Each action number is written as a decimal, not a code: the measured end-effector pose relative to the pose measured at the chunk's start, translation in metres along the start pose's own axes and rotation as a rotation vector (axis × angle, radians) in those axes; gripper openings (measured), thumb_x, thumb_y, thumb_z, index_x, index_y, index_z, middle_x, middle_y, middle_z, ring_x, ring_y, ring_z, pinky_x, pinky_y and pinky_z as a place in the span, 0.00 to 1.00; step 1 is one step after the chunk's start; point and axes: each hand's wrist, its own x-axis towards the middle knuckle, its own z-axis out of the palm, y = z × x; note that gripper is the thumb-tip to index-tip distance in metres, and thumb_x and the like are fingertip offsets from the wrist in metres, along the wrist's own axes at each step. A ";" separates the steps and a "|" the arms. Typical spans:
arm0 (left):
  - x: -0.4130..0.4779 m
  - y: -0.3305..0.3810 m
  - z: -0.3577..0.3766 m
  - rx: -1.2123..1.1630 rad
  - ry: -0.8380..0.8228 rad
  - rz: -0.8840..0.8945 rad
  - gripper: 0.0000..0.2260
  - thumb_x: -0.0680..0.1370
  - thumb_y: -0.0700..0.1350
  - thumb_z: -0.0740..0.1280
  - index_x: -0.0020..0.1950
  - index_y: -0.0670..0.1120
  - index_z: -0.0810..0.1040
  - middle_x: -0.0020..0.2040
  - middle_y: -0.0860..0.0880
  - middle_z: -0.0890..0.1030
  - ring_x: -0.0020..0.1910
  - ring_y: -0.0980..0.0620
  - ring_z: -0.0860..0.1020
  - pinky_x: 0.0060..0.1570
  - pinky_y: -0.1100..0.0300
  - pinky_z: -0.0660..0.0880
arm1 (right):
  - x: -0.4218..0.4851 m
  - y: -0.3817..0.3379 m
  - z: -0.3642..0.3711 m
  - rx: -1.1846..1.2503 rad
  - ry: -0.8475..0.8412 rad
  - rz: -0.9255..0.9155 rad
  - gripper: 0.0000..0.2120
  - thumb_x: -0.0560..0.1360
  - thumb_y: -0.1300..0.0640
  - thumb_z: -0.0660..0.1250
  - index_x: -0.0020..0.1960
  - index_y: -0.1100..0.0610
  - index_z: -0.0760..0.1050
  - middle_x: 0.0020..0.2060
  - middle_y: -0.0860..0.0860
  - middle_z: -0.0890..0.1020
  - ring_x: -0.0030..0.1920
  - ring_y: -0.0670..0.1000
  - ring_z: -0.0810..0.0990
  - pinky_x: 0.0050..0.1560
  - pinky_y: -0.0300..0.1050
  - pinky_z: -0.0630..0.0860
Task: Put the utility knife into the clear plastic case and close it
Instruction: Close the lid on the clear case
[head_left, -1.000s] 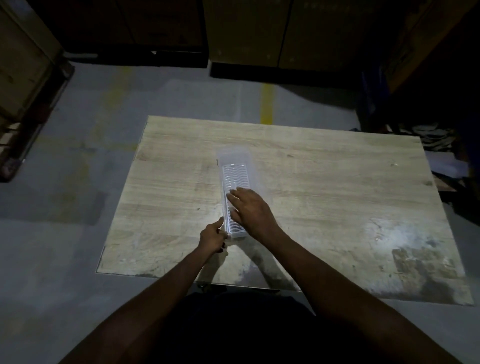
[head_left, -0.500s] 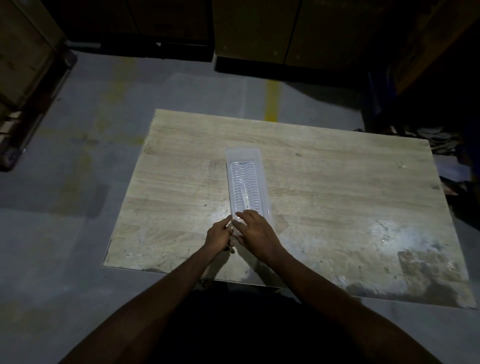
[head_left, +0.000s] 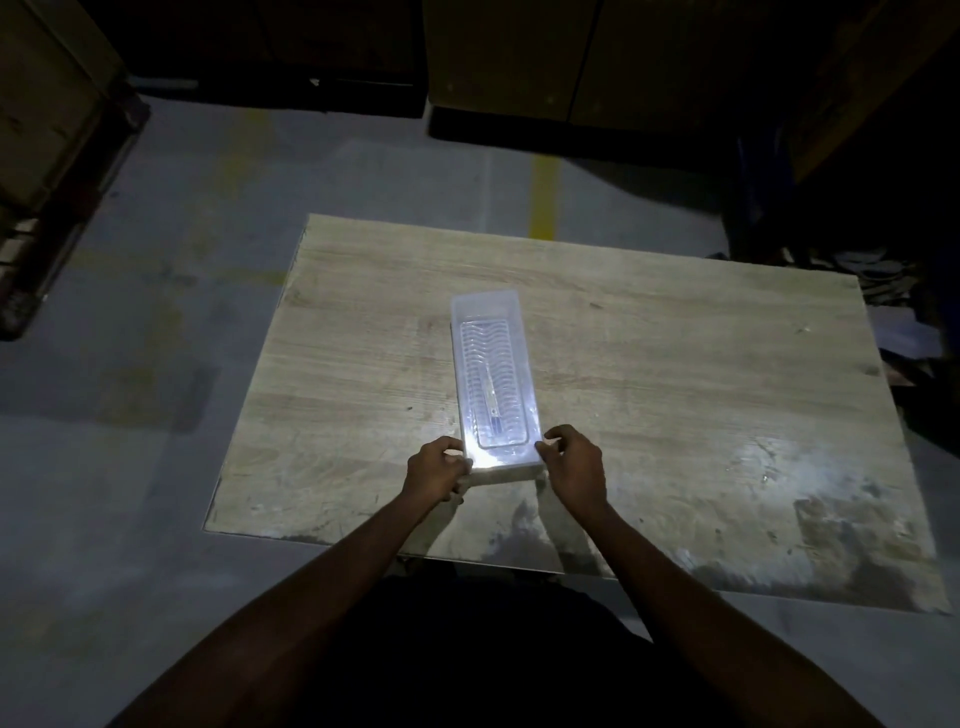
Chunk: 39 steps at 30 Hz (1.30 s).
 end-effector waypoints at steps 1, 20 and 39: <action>0.001 -0.001 0.001 0.000 0.001 0.010 0.07 0.73 0.39 0.70 0.50 0.46 0.78 0.35 0.48 0.81 0.19 0.59 0.76 0.20 0.66 0.71 | -0.001 -0.001 -0.001 0.021 -0.019 0.019 0.11 0.75 0.54 0.69 0.53 0.60 0.78 0.39 0.58 0.84 0.41 0.55 0.82 0.42 0.44 0.74; 0.017 -0.005 0.010 0.157 0.090 0.096 0.09 0.74 0.40 0.67 0.53 0.45 0.77 0.45 0.41 0.84 0.38 0.40 0.82 0.37 0.56 0.78 | 0.006 0.002 0.004 0.166 -0.142 0.259 0.12 0.78 0.54 0.65 0.43 0.62 0.78 0.37 0.58 0.83 0.34 0.51 0.81 0.36 0.41 0.76; 0.034 -0.001 -0.023 0.111 0.198 0.041 0.09 0.74 0.39 0.64 0.52 0.47 0.78 0.47 0.37 0.84 0.44 0.36 0.83 0.44 0.47 0.79 | 0.017 -0.036 0.028 0.107 -0.198 0.013 0.27 0.76 0.64 0.65 0.73 0.54 0.65 0.45 0.61 0.85 0.42 0.54 0.83 0.52 0.49 0.79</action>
